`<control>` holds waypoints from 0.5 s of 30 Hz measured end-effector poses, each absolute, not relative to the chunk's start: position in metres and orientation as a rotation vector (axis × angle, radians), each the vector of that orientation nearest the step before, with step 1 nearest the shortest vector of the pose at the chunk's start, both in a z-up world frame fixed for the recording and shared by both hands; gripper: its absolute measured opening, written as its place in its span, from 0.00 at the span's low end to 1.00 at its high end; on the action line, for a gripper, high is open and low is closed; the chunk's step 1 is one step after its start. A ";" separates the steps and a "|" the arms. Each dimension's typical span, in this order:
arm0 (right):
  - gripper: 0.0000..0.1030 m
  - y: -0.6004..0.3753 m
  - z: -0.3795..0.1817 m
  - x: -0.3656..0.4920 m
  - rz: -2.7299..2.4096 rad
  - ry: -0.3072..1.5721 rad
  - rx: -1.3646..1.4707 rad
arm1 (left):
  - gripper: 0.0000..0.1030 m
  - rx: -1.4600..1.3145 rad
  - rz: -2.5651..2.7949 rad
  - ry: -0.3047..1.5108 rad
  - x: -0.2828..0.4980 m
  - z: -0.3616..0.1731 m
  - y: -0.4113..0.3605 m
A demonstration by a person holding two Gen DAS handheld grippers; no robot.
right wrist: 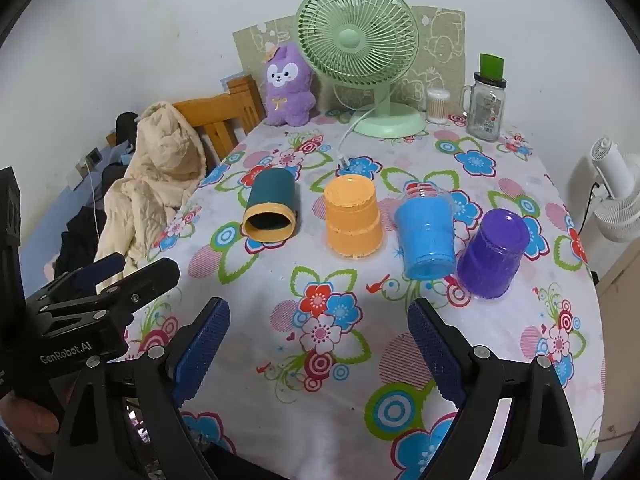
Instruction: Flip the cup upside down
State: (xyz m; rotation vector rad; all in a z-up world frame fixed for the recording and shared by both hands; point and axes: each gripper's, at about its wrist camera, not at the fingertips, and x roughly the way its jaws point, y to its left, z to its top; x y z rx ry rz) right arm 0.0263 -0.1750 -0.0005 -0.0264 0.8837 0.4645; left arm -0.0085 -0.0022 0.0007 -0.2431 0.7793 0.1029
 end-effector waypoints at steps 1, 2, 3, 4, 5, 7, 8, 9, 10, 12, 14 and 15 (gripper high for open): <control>0.90 -0.176 0.002 0.025 0.464 0.884 -0.027 | 1.00 -0.243 0.103 0.778 -0.010 0.001 -0.003; 0.90 -0.178 0.002 0.025 0.466 0.884 -0.026 | 1.00 -0.245 0.103 0.779 -0.009 0.001 -0.002; 0.90 -0.178 0.002 0.025 0.467 0.883 -0.026 | 1.00 -0.245 0.102 0.779 -0.009 0.001 -0.002; 0.90 -0.178 0.002 0.024 0.468 0.884 -0.027 | 1.00 -0.245 0.101 0.779 -0.010 0.001 -0.002; 0.90 -0.178 0.002 0.024 0.469 0.884 -0.028 | 1.00 -0.246 0.101 0.778 -0.010 0.001 -0.002; 0.90 -0.178 0.001 0.024 0.468 0.885 -0.029 | 1.00 -0.244 0.102 0.780 -0.009 0.001 -0.002; 0.90 -0.177 0.001 0.024 0.470 0.886 -0.029 | 1.00 -0.244 0.101 0.781 -0.009 0.002 -0.003; 0.90 -0.177 0.001 0.024 0.469 0.886 -0.031 | 1.00 -0.244 0.101 0.781 -0.009 0.002 -0.003; 0.90 -0.177 0.001 0.024 0.467 0.885 -0.030 | 1.00 -0.245 0.101 0.780 -0.010 0.003 -0.004; 0.90 -0.177 0.001 0.024 0.469 0.885 -0.029 | 1.00 -0.244 0.102 0.780 -0.009 0.002 -0.004; 0.90 -0.176 0.001 0.023 0.471 0.885 -0.032 | 1.00 -0.245 0.103 0.780 -0.009 0.002 -0.004; 0.90 -0.176 0.001 0.024 0.470 0.885 -0.032 | 1.00 -0.245 0.104 0.780 -0.009 0.002 -0.004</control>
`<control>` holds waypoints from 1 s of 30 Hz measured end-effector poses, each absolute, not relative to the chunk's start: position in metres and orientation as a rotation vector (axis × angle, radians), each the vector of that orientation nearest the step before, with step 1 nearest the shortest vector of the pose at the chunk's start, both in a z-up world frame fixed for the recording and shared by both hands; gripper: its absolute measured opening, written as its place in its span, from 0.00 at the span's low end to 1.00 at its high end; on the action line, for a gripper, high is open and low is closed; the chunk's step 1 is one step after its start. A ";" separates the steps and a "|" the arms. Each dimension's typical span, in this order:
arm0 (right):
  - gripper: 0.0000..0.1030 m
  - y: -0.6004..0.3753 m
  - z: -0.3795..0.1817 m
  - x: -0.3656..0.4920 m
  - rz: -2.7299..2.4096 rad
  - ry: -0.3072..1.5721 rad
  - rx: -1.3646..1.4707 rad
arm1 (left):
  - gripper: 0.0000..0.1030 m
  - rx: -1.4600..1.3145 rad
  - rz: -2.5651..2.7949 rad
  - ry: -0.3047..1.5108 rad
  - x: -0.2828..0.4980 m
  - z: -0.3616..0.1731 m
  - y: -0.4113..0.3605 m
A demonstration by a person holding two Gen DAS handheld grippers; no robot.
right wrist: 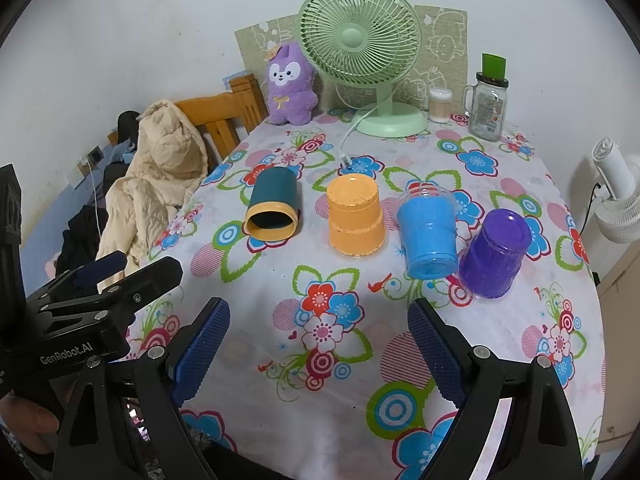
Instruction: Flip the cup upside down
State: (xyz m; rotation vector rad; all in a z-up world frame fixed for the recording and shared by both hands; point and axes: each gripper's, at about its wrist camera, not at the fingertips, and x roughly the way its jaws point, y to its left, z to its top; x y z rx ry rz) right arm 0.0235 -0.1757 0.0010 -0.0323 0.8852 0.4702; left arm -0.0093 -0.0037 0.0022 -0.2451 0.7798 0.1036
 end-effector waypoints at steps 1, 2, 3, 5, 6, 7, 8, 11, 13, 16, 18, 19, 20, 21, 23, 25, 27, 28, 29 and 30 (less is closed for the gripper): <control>0.90 -0.176 0.001 0.024 0.471 0.886 -0.031 | 1.00 -0.244 0.103 0.781 -0.009 0.002 -0.004; 0.90 -0.176 0.001 0.023 0.472 0.886 -0.031 | 1.00 -0.244 0.103 0.781 -0.010 0.002 -0.004; 0.90 -0.175 0.001 0.023 0.472 0.887 -0.031 | 1.00 -0.243 0.103 0.781 -0.009 0.002 -0.004; 0.90 -0.175 0.001 0.024 0.471 0.887 -0.032 | 1.00 -0.244 0.102 0.780 -0.009 0.002 -0.003; 0.90 -0.175 0.001 0.024 0.472 0.887 -0.031 | 1.00 -0.244 0.102 0.781 -0.009 0.002 -0.004; 0.90 -0.175 0.001 0.024 0.472 0.887 -0.031 | 1.00 -0.243 0.102 0.782 -0.008 0.002 -0.004; 0.90 -0.174 0.001 0.024 0.472 0.887 -0.032 | 1.00 -0.243 0.103 0.782 -0.009 0.003 -0.004; 0.90 -0.174 0.001 0.024 0.472 0.889 -0.033 | 1.00 -0.244 0.102 0.782 -0.009 0.002 -0.004; 0.90 -0.173 0.000 0.025 0.473 0.889 -0.034 | 1.00 -0.243 0.100 0.785 -0.008 0.001 -0.004; 0.90 -0.172 0.000 0.026 0.472 0.892 -0.033 | 1.00 -0.242 0.101 0.786 -0.008 0.000 -0.004; 0.90 -0.170 -0.001 0.026 0.471 0.897 -0.035 | 1.00 -0.244 0.100 0.788 -0.007 0.000 -0.003; 0.90 -0.170 -0.001 0.026 0.472 0.897 -0.035 | 1.00 -0.243 0.101 0.788 -0.006 0.000 -0.003; 0.90 -0.169 -0.001 0.026 0.475 0.898 -0.034 | 1.00 -0.243 0.102 0.790 -0.006 -0.001 -0.003; 0.90 -0.168 -0.001 0.026 0.478 0.899 -0.036 | 1.00 -0.244 0.102 0.790 -0.006 -0.002 -0.003; 0.90 -0.169 -0.002 0.029 0.477 0.901 -0.037 | 1.00 -0.245 0.102 0.792 -0.005 -0.003 -0.003; 0.90 -0.169 -0.003 0.030 0.474 0.903 -0.037 | 1.00 -0.246 0.100 0.796 -0.004 -0.005 -0.001; 0.90 -0.169 -0.005 0.032 0.468 0.910 -0.036 | 1.00 -0.248 0.098 0.800 -0.003 -0.007 0.000; 0.90 -0.170 -0.007 0.034 0.464 0.913 -0.035 | 1.00 -0.249 0.097 0.805 -0.001 -0.008 0.001; 0.90 -0.170 -0.008 0.036 0.460 0.917 -0.034 | 1.00 -0.247 0.095 0.813 0.000 -0.011 0.001; 0.90 -0.171 -0.011 0.039 0.452 0.923 -0.034 | 1.00 -0.246 0.094 0.818 0.001 -0.013 0.002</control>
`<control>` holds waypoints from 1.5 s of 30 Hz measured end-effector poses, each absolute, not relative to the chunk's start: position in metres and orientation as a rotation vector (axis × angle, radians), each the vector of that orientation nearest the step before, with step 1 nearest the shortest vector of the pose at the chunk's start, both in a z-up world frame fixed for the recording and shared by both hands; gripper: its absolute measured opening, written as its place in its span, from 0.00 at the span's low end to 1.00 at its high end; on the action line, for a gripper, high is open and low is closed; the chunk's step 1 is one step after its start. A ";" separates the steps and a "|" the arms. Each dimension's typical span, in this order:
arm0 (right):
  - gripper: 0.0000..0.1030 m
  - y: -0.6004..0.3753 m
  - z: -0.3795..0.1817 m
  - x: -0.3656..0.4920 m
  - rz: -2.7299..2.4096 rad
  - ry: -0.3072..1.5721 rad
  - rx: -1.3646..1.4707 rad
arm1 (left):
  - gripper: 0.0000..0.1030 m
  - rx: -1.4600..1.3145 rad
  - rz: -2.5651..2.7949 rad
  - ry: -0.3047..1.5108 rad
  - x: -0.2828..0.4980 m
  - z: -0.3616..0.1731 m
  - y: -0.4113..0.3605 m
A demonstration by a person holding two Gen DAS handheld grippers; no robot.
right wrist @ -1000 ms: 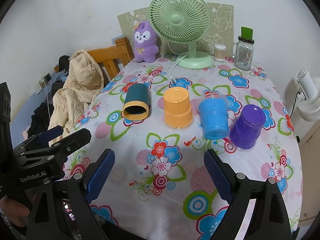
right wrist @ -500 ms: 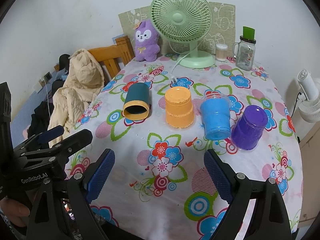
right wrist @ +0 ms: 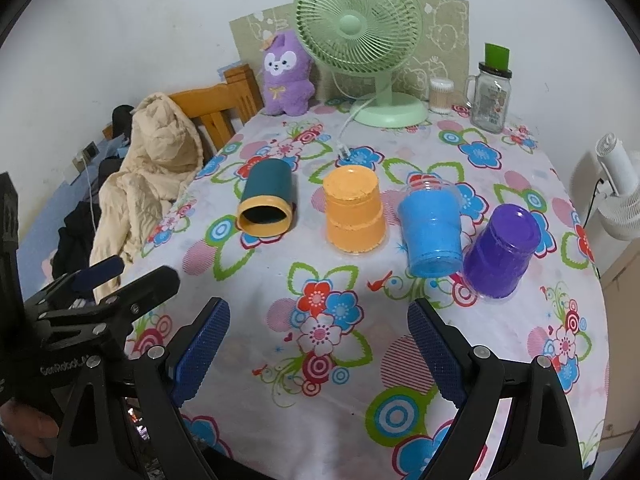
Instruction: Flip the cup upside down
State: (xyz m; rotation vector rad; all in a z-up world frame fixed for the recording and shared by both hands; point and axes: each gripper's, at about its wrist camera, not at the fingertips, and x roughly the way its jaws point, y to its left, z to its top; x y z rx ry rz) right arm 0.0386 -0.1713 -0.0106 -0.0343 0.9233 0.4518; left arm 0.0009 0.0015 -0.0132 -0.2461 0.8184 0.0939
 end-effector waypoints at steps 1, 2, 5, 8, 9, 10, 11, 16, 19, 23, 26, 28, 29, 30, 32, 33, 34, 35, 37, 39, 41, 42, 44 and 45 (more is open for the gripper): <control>0.90 -0.172 -0.013 0.042 0.443 0.930 -0.036 | 1.00 -0.245 0.095 0.825 0.001 -0.014 0.002; 0.90 -0.173 -0.015 0.045 0.431 0.939 -0.037 | 1.00 -0.245 0.096 0.833 0.003 -0.017 0.002; 0.90 -0.176 -0.020 0.055 0.411 0.961 -0.031 | 1.00 -0.245 0.094 0.849 0.006 -0.021 0.003; 0.90 -0.176 -0.024 0.063 0.404 0.967 -0.040 | 1.00 -0.241 0.096 0.865 0.012 -0.027 0.005; 0.90 -0.175 -0.024 0.065 0.405 0.967 -0.042 | 1.00 -0.242 0.096 0.869 0.014 -0.028 0.006; 0.90 -0.174 -0.025 0.067 0.406 0.968 -0.044 | 1.00 -0.245 0.095 0.875 0.017 -0.030 0.007; 0.90 -0.173 -0.025 0.070 0.407 0.969 -0.046 | 1.00 -0.246 0.094 0.880 0.020 -0.032 0.008; 0.90 -0.168 -0.028 0.091 0.404 0.979 -0.062 | 1.00 -0.239 0.098 0.903 0.036 -0.040 0.009; 0.90 -0.164 -0.029 0.107 0.404 0.991 -0.076 | 1.00 -0.229 0.096 0.920 0.048 -0.046 0.009; 0.90 -0.155 -0.032 0.126 0.416 1.003 -0.117 | 1.00 -0.220 0.093 0.941 0.061 -0.052 0.006; 0.89 -0.149 -0.033 0.139 0.427 1.011 -0.139 | 1.00 -0.210 0.086 0.963 0.069 -0.059 0.004; 0.90 -0.144 -0.036 0.150 0.424 1.028 -0.164 | 1.00 -0.204 0.083 0.972 0.074 -0.062 0.003; 0.89 -0.142 -0.037 0.154 0.426 1.032 -0.174 | 1.00 -0.202 0.084 0.977 0.076 -0.063 0.003; 0.89 -0.139 -0.040 0.159 0.432 1.040 -0.190 | 1.00 -0.203 0.083 0.982 0.079 -0.065 0.003; 0.89 -0.135 -0.045 0.168 0.434 1.058 -0.203 | 1.00 -0.202 0.086 0.991 0.083 -0.067 0.004; 0.89 -0.133 -0.048 0.174 0.431 1.069 -0.206 | 1.00 -0.200 0.088 0.995 0.086 -0.069 0.004; 0.89 -0.132 -0.050 0.178 0.433 1.076 -0.206 | 1.00 -0.197 0.091 1.000 0.088 -0.070 0.004; 0.89 -0.131 -0.051 0.181 0.435 1.080 -0.206 | 1.00 -0.197 0.093 1.003 0.089 -0.071 0.004; 0.88 -0.128 -0.054 0.188 0.439 1.089 -0.214 | 1.00 -0.199 0.098 1.008 0.092 -0.073 0.005; 0.85 -0.124 -0.057 0.194 0.451 1.100 -0.217 | 1.00 -0.200 0.101 1.012 0.094 -0.075 0.005; 0.78 -0.121 -0.060 0.199 0.455 1.114 -0.224 | 1.00 -0.200 0.101 1.014 0.096 -0.076 0.006; 0.72 -0.120 -0.061 0.201 0.455 1.124 -0.231 | 1.00 -0.201 0.101 1.015 0.096 -0.076 0.006; 0.58 -0.117 -0.064 0.203 0.463 1.139 -0.239 | 1.00 -0.202 0.102 1.016 0.097 -0.077 0.006; 0.57 -0.116 -0.065 0.204 0.471 1.150 -0.239 | 1.00 -0.202 0.101 1.016 0.097 -0.077 0.007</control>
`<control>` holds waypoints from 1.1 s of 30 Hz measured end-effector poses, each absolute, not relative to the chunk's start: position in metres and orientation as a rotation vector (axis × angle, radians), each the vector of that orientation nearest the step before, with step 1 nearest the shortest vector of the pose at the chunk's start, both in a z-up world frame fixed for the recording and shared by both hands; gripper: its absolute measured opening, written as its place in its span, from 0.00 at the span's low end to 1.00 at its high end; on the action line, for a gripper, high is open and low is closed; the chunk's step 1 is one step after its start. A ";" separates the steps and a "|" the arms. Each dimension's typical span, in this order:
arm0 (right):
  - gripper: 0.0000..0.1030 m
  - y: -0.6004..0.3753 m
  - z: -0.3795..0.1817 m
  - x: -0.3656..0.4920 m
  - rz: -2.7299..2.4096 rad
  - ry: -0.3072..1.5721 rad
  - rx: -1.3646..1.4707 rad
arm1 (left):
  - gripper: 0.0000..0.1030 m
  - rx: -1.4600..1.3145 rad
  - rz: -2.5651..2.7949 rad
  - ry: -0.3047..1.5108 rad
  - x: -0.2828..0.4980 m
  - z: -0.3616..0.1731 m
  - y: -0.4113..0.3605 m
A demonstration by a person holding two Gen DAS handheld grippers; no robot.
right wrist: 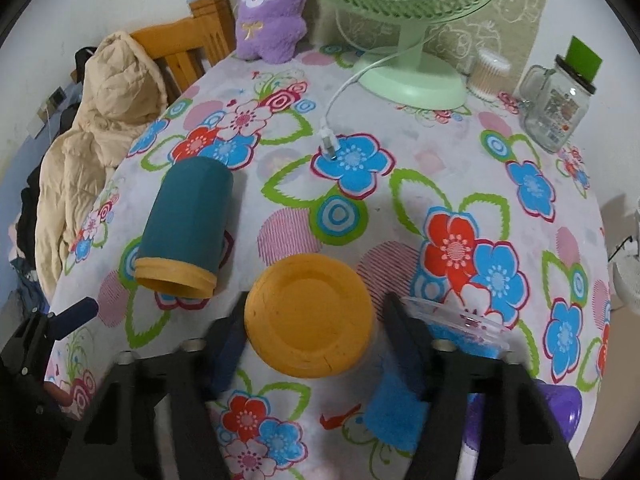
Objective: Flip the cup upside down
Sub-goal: 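Move the right tool onto the upside-down orange cup and close on it, then lift the orange cup with the right tool and turn it opening-up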
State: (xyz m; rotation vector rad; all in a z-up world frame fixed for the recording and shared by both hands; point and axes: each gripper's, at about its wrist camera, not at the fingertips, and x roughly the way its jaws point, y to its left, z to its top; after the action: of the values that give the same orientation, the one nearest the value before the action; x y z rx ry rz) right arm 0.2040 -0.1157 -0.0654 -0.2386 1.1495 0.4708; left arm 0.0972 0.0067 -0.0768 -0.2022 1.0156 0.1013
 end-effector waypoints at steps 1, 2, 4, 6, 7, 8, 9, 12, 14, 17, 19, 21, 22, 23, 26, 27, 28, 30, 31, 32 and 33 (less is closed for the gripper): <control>0.57 -0.115 -0.066 0.204 0.471 1.148 -0.242 | 1.00 -0.203 0.101 1.015 0.098 -0.077 0.007; 0.57 -0.114 -0.065 0.205 0.473 1.146 -0.245 | 1.00 -0.203 0.101 1.015 0.098 -0.076 0.007; 0.57 -0.115 -0.065 0.204 0.478 1.145 -0.241 | 1.00 -0.204 0.102 1.015 0.098 -0.076 0.007; 0.57 -0.116 -0.063 0.202 0.479 1.139 -0.233 | 1.00 -0.207 0.102 1.014 0.098 -0.076 0.008; 0.57 -0.117 -0.062 0.201 0.478 1.134 -0.228 | 1.00 -0.207 0.101 1.013 0.098 -0.075 0.008; 0.57 -0.118 -0.060 0.200 0.477 1.128 -0.222 | 1.00 -0.207 0.100 1.010 0.097 -0.074 0.008; 0.57 -0.118 -0.058 0.199 0.476 1.123 -0.217 | 1.00 -0.207 0.099 1.007 0.096 -0.073 0.007; 0.57 -0.120 -0.052 0.192 0.482 1.101 -0.204 | 1.00 -0.206 0.095 1.001 0.093 -0.070 0.005; 0.57 -0.119 -0.047 0.185 0.489 1.085 -0.201 | 1.00 -0.205 0.092 0.997 0.090 -0.067 0.004; 0.57 -0.116 -0.041 0.173 0.519 1.046 -0.187 | 1.00 -0.203 0.091 0.988 0.084 -0.063 0.002; 0.57 -0.113 -0.041 0.168 0.538 1.024 -0.165 | 1.00 -0.208 0.089 0.981 0.078 -0.060 0.002; 0.57 -0.108 -0.044 0.163 0.575 1.014 -0.123 | 1.00 -0.212 0.090 0.980 0.074 -0.059 0.000; 0.57 -0.107 -0.044 0.163 0.584 1.006 -0.103 | 1.00 -0.212 0.089 0.980 0.071 -0.058 0.000; 0.57 -0.107 -0.045 0.161 0.589 0.994 -0.076 | 1.00 -0.211 0.089 0.980 0.069 -0.058 -0.001; 0.57 -0.110 -0.050 0.155 0.580 0.983 -0.033 | 1.00 -0.208 0.095 0.977 0.059 -0.055 -0.002; 0.57 -0.112 -0.052 0.150 0.574 0.981 -0.030 | 1.00 -0.209 0.096 0.973 0.056 -0.054 -0.002; 0.57 -0.116 -0.055 0.145 0.565 0.981 -0.033 | 1.00 -0.210 0.096 0.970 0.054 -0.053 -0.002; 0.57 -0.125 -0.061 0.134 0.548 0.987 -0.042 | 1.00 -0.213 0.097 0.964 0.048 -0.051 -0.002; 0.56 -0.132 -0.066 0.127 0.536 0.995 -0.044 | 1.00 -0.215 0.097 0.962 0.046 -0.050 -0.002; 0.56 -0.139 -0.068 0.120 0.537 0.989 -0.035 | 1.00 -0.217 0.095 0.961 0.044 -0.050 -0.001; 0.56 -0.148 -0.067 0.111 0.536 0.959 -0.026 | 1.00 -0.218 0.095 0.961 0.043 -0.050 -0.001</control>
State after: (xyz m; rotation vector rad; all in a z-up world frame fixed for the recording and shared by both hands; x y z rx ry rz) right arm 0.1105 -0.1478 -0.0666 -0.0261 0.9585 0.5360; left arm 0.0426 -0.0014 -0.0502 -0.2182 0.9610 0.0953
